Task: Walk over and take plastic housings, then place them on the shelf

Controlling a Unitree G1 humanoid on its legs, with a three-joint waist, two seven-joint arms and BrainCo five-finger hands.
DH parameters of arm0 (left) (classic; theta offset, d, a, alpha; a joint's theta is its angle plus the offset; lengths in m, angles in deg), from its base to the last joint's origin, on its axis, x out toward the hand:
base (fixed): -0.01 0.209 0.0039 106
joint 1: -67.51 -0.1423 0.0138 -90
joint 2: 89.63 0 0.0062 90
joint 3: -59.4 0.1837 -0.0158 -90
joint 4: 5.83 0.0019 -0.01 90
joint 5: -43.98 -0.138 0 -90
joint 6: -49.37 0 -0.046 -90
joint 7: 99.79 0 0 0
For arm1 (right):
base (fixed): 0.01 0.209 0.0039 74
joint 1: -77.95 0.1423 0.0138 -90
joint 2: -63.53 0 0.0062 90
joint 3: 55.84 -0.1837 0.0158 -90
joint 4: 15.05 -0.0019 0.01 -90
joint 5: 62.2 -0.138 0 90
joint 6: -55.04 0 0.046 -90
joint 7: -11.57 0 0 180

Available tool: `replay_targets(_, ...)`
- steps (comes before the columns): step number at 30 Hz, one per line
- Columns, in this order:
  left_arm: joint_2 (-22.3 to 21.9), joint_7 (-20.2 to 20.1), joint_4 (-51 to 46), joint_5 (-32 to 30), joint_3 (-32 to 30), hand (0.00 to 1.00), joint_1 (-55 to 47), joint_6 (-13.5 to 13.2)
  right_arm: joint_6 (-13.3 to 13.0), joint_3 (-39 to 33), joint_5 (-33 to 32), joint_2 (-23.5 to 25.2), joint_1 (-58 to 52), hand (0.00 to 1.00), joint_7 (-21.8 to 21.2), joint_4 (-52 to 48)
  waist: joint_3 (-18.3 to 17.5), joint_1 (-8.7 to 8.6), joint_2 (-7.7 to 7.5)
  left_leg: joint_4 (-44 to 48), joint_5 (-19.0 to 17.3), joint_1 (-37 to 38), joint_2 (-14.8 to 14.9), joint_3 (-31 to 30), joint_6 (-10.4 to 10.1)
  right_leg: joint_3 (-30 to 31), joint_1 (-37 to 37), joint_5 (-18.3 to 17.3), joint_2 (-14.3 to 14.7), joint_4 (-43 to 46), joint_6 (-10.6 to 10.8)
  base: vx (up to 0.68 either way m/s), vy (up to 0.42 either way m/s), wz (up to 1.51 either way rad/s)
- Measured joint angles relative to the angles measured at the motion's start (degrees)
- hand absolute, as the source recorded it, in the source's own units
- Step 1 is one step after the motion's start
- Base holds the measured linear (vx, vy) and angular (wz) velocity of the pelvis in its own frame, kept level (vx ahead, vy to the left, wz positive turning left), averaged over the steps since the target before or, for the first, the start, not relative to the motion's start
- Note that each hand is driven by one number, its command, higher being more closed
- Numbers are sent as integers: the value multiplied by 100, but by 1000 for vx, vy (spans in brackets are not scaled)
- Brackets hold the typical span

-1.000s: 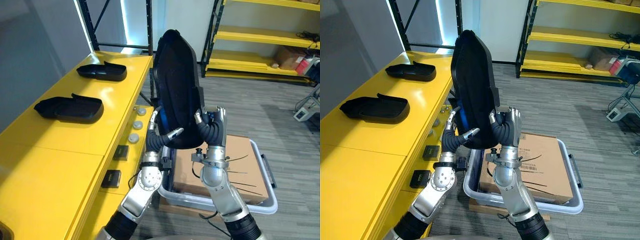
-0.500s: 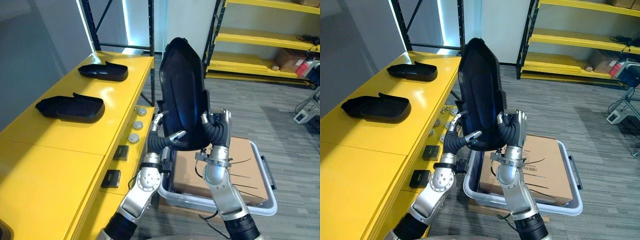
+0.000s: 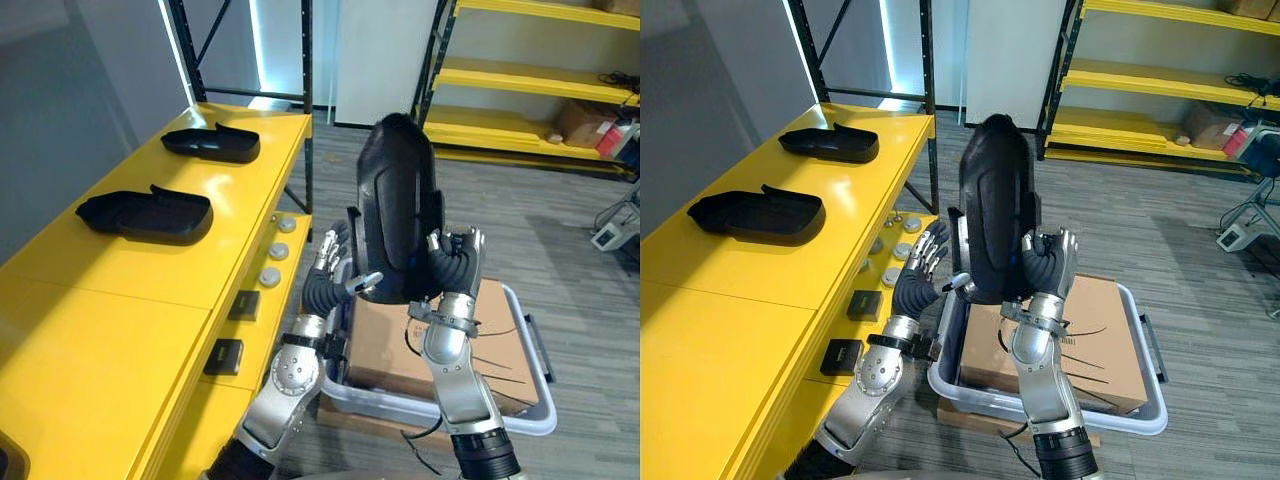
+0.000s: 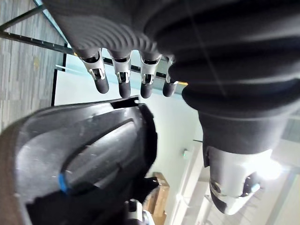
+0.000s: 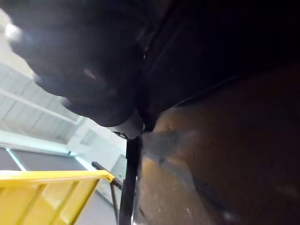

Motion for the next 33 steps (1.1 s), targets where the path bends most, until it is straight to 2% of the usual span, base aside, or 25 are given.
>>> replay_targets(4, -9, 44, 0, -6, -79, 0, -99, 2, 0, -14, 0, 21, 0, 100, -26, 0, 0, 2, 0, 0, -1, -2, 1, 3, -1, 0, 6, 1, 0, -14, 0, 0, 0, 0)
replay_targets(9, -70, 286, 6, -22, -384, 0, -258, 44, -1, -8, 3, 118, 0, 100, -25, -9, 1, 12, -1, 0, -2, -3, 3, 4, -2, 0, 10, 1, 1, -18, 0, -13, -11, 0)
replay_targets(17, -91, 785, 260, -295, -676, 0, -258, 267, -32, 176, 8, 220, 1, 100, -5, -377, 10, 10, -5, 0, -6, -2, 8, 38, -4, 14, 5, 1, 2, -20, 0, 0, 0, 0)
replay_targets(19, -91, 864, 261, -337, -690, 0, -258, 282, -120, 270, 5, 220, 1, 100, -2, -522, 11, 10, -4, 0, -8, -2, 9, 56, -5, 23, 2, 1, 2, -23, 1, 0, 0, 0)
replay_targets(22, -130, 868, 389, -357, -795, 0, -256, 300, -257, 399, 2, 220, 6, 100, -3, -614, 11, 10, -4, 0, -12, 2, 12, 87, -8, 40, 0, 1, 3, -24, 1, 0, 0, -1)
replay_targets(28, -136, 755, 521, -318, -775, 0, -224, 396, -324, 896, -1, 216, 7, 100, -36, -810, 17, 10, 0, -1, -14, -3, 13, 122, -9, 70, -5, 4, 4, -23, 3, -7, -5, -2)
replay_targets(33, -121, 599, 608, 67, -677, 0, -145, 394, -389, 1121, -4, 151, 17, 100, -250, -808, 18, 10, 1, -1, -14, -4, 12, 137, -9, 83, -29, 5, 4, -19, 4, -34, -24, -1)
